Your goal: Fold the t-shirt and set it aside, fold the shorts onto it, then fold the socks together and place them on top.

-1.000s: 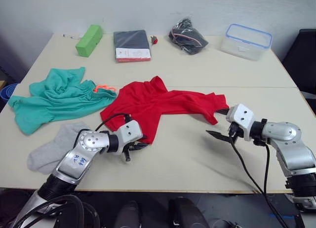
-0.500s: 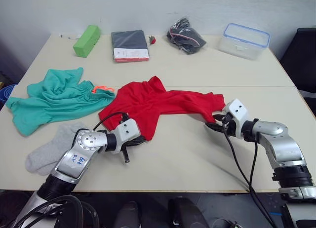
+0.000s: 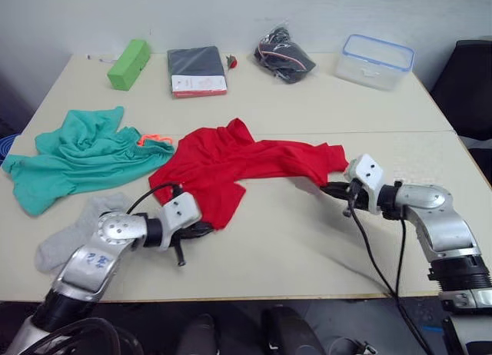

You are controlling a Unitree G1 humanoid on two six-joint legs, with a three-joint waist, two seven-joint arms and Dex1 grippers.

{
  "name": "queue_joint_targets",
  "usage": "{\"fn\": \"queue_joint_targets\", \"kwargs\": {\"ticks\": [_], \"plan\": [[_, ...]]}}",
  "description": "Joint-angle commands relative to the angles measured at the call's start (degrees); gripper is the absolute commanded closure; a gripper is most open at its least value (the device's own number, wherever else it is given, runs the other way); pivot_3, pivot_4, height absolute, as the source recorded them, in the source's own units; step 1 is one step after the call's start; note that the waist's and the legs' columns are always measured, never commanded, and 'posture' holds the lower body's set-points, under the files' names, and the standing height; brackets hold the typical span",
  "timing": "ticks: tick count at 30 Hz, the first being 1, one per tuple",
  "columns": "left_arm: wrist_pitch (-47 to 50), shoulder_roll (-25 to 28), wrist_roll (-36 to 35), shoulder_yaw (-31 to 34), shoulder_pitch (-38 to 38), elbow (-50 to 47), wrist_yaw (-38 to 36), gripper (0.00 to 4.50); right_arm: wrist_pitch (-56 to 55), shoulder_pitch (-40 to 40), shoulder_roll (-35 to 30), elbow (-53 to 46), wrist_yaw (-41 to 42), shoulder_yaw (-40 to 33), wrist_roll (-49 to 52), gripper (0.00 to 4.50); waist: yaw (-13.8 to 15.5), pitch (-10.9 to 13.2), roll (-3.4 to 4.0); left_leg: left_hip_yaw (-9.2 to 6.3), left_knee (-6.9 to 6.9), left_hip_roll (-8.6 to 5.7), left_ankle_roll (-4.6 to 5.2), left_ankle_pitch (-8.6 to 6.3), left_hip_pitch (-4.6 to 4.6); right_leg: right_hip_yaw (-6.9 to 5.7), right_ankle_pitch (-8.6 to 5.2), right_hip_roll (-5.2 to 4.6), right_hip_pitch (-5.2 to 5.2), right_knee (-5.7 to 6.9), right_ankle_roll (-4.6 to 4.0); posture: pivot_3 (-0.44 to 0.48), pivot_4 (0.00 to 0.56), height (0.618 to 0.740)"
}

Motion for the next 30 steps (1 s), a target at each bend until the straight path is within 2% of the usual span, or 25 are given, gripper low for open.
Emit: {"fn": "queue_joint_targets", "kwargs": {"ticks": [1, 6, 10, 14, 18, 23, 26, 30], "plan": [[1.82, 4.46, -5.99, 7.24, 4.90, -3.42, -5.83, 4.50, -12.46, 0.68, -4.83, 0.72, 9.01, -0.10, 0.24, 4.48, 0.02, 0.01, -0.02, 0.00, 0.00, 0.00, 0.01, 0.00, -0.01, 0.00, 0.00, -0.01, 0.00, -0.03, 0.00, 0.000, 0.150, 0.740], [4.65, 12.78, -12.04, 18.27, 18.26, -7.17, -14.68, 4.50, -31.60, 3.02, -13.16, 5.80, 21.38, 1.53, -0.85, 4.48, -0.03, 0.03, -0.01, -0.02, -0.03, -0.01, 0.08, -0.06, -0.01, -0.03, 0.00, -0.07, 0.04, -0.13, -0.01, 0.000, 0.150, 0.740], [5.34, 13.67, -12.99, 22.42, 23.89, -9.35, -15.07, 4.50, -38.32, 8.13, -17.65, 5.75, 27.31, 1.30, 1.41, 4.48, 0.19, 0.03, 0.00, -0.07, -0.02, -0.01, 0.44, -0.25, 0.08, -0.08, -0.01, -0.11, 0.23, -0.22, -0.02, 0.000, 0.150, 0.740], [7.20, 14.17, -14.66, 25.90, 28.70, -11.54, -16.54, 4.50, -42.36, 12.66, -20.69, 5.15, 29.60, 1.04, 2.21, 4.48, 0.12, 0.03, 0.00, -0.09, 0.00, -0.01, 0.45, -0.26, 0.08, -0.09, -0.01, -0.11, 0.25, -0.23, -0.02, 0.000, 0.150, 0.740], [9.60, 16.15, -15.90, 29.80, 36.36, -14.69, -20.96, 4.50, -40.89, 18.85, -24.43, 1.85, 31.03, 0.87, 4.96, 4.48, -0.07, 0.03, 0.00, -0.09, -0.01, 0.01, 0.44, -0.25, 0.12, -0.09, -0.04, -0.08, 0.26, -0.21, -0.07, 0.000, 0.150, 0.740], [11.32, 17.15, -16.86, 32.38, 40.32, -15.98, -23.18, 4.50, -36.62, 26.75, -29.57, -3.29, 31.34, -0.18, 9.13, 4.48, 0.14, 0.06, 0.06, -0.08, -0.01, 0.01, 0.41, -0.23, 0.18, -0.07, -0.07, -0.07, 0.30, -0.20, -0.12, 0.000, 0.150, 0.740], [12.11, 17.01, -17.87, 33.79, 40.05, -16.14, -23.73, 4.50, -32.09, 29.31, -30.93, -7.24, 30.77, -1.50, 13.29, 4.48, 0.21, 0.05, 0.03, -0.09, 0.00, 0.01, 0.41, -0.23, 0.21, -0.07, -0.08, -0.06, 0.35, -0.21, -0.13, 0.000, 0.150, 0.740], [16.07, 16.25, -22.74, 35.35, 33.70, -13.06, -21.95, 4.50, -19.80, 29.08, -33.51, -11.81, 31.27, -2.76, 22.24, 4.48, 0.17, 0.05, 0.04, -0.09, 0.00, 0.01, 0.39, -0.22, 0.22, -0.07, -0.08, -0.05, 0.35, -0.19, -0.13, 0.000, 0.150, 0.740]]}}
